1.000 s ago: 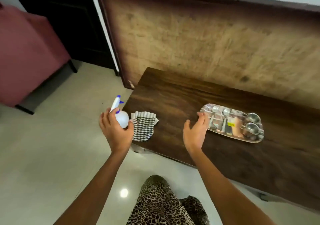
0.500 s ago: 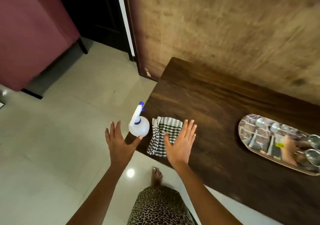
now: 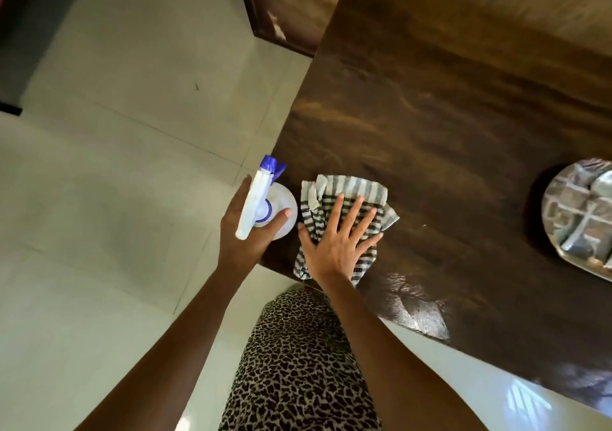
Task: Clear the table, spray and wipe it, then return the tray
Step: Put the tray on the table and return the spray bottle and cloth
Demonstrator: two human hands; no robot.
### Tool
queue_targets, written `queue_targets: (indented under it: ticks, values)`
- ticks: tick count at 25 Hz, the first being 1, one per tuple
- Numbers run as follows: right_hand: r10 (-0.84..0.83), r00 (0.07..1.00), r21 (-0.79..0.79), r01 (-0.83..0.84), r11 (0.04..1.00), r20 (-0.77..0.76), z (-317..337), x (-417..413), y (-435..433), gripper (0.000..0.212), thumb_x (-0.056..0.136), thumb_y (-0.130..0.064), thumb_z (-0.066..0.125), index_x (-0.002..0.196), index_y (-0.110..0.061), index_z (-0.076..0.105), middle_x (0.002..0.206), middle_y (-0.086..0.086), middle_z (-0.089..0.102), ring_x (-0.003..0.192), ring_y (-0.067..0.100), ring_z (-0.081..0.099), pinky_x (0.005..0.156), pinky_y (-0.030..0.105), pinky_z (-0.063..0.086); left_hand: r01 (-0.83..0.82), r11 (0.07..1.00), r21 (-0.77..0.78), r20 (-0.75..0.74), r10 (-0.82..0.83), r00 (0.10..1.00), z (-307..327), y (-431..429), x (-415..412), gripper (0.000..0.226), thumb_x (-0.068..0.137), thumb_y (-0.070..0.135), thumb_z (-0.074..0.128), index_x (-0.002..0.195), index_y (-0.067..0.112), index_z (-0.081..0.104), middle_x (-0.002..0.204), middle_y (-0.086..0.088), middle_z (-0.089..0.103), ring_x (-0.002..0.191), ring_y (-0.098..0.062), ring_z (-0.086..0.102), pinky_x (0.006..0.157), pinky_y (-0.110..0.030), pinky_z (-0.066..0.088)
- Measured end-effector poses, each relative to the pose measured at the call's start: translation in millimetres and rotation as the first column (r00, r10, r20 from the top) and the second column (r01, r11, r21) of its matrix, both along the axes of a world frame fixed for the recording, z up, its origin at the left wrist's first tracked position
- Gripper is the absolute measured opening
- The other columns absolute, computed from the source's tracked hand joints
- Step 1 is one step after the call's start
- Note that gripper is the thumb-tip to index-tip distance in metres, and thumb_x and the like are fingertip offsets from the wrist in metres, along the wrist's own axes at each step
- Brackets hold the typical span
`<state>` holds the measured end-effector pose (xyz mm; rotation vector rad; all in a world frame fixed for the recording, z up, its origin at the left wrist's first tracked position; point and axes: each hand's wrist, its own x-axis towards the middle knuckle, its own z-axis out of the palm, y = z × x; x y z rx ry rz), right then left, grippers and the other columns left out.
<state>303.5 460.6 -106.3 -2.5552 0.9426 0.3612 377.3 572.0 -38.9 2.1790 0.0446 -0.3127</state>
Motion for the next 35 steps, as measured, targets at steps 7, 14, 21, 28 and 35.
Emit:
queue_targets:
  ticks: [7,14,21,28,35]
  values:
    - [0.094,0.995,-0.013,-0.094,0.996,0.035,-9,-18,11,0.067,0.083,-0.027,0.051,0.144,-0.009,0.03,0.151,0.021,0.023,0.138,0.045,0.014,0.108,0.061,0.015,0.009,0.999,-0.052,0.035,-0.007,0.999,-12,-4,-2,0.068,0.065,0.048,0.071,0.117,0.007,0.057,0.111,-0.004,0.064,0.1,-0.012,0.06,0.086,-0.002,0.038]
    - [0.286,0.955,0.189,-0.267,0.945,-0.081,10,-43,13,0.054,0.098,-0.01,0.031,0.148,-0.004,0.012,0.154,0.016,-0.01,0.135,0.032,-0.022,0.116,0.052,-0.001,0.004,0.999,-0.053,0.072,-0.001,0.997,-8,10,-30,0.049,0.068,0.028,0.078,0.104,-0.001,0.062,0.098,-0.014,0.068,0.086,-0.02,0.064,0.079,-0.004,0.043]
    - [-0.049,0.997,0.566,0.003,0.824,0.066,108,-70,-13,0.042,0.098,-0.01,0.035,0.14,-0.005,0.034,0.125,0.022,0.053,0.107,0.03,0.052,0.081,0.021,0.035,0.003,0.994,-0.106,0.185,0.017,0.983,50,44,-81,0.039,0.069,0.012,0.08,0.102,0.0,0.063,0.096,-0.009,0.07,0.082,-0.011,0.063,0.079,0.0,0.04]
    - [-0.151,0.903,0.537,-0.099,0.838,0.403,252,-135,-26,0.025,0.099,-0.013,0.032,0.12,-0.01,0.046,0.102,0.009,0.058,0.097,0.031,0.055,0.068,0.021,0.032,-0.033,0.981,-0.189,0.308,0.091,0.947,184,32,-140,0.03,0.071,0.014,0.078,0.094,-0.002,0.067,0.088,-0.013,0.07,0.073,-0.018,0.06,0.067,-0.01,0.042]
    - [-0.147,0.813,0.389,-0.104,0.915,0.564,376,-220,-61,0.046,0.1,-0.016,0.031,0.146,-0.013,0.025,0.101,0.012,0.062,0.084,0.025,0.058,0.07,0.03,0.047,0.139,0.964,-0.225,0.395,-0.04,0.918,301,-31,-198,0.028,0.072,0.027,0.076,0.088,0.005,0.071,0.082,-0.007,0.072,0.071,-0.019,0.063,0.067,-0.023,0.043]
